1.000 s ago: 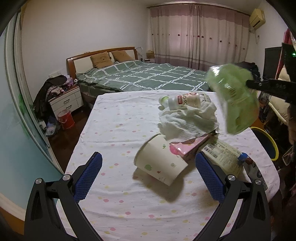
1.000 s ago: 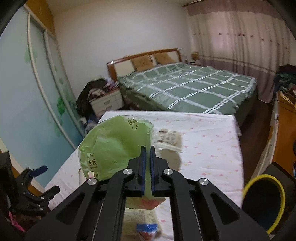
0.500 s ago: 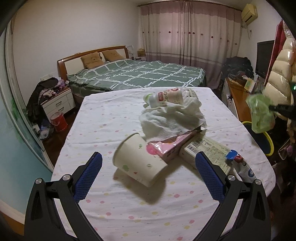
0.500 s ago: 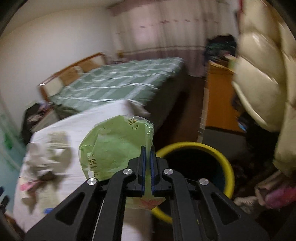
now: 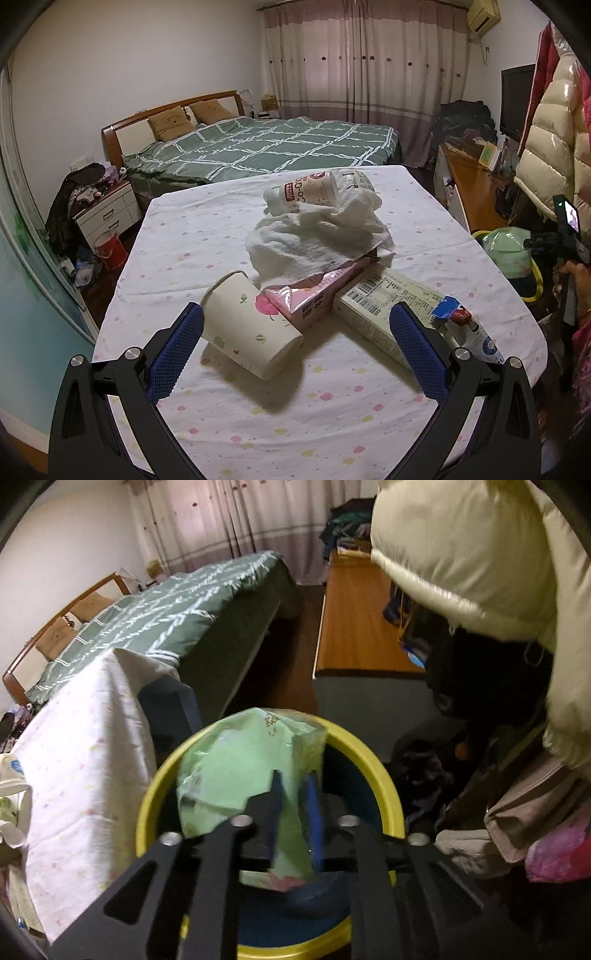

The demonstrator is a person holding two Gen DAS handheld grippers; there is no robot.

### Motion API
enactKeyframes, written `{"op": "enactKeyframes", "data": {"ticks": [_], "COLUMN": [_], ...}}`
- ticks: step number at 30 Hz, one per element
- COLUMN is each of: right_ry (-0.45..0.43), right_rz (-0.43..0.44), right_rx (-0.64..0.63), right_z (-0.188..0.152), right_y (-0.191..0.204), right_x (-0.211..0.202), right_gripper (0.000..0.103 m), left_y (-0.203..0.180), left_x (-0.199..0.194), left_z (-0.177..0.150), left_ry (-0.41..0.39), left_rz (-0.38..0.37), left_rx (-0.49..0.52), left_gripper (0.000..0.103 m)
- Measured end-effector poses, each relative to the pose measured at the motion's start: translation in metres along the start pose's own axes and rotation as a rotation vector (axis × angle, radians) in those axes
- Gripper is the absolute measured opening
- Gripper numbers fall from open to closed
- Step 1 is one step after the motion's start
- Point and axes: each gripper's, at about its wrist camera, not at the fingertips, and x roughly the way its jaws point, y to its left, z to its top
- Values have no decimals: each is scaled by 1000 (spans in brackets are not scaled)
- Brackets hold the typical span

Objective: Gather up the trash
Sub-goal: 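Carry the green bag to the yellow bin and open the right gripper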

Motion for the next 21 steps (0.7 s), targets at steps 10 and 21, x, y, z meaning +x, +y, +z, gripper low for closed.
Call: {"op": "enactKeyframes", "data": {"ticks": [10, 21], "right_ry": [-39, -52], "right_rz": [-4, 77], "right_rx": [11, -62], "right_z": [-5, -15], "right_y": [-3, 28], "right_x": [-17, -40], "right_gripper": [38, 48], "left_y": [4, 35], "left_x": [0, 29], "left_z": [-1, -3], "left_ry": [4, 13], "left_rz": [0, -76], "left_rx": [4, 125], "left_gripper": [99, 99]}}
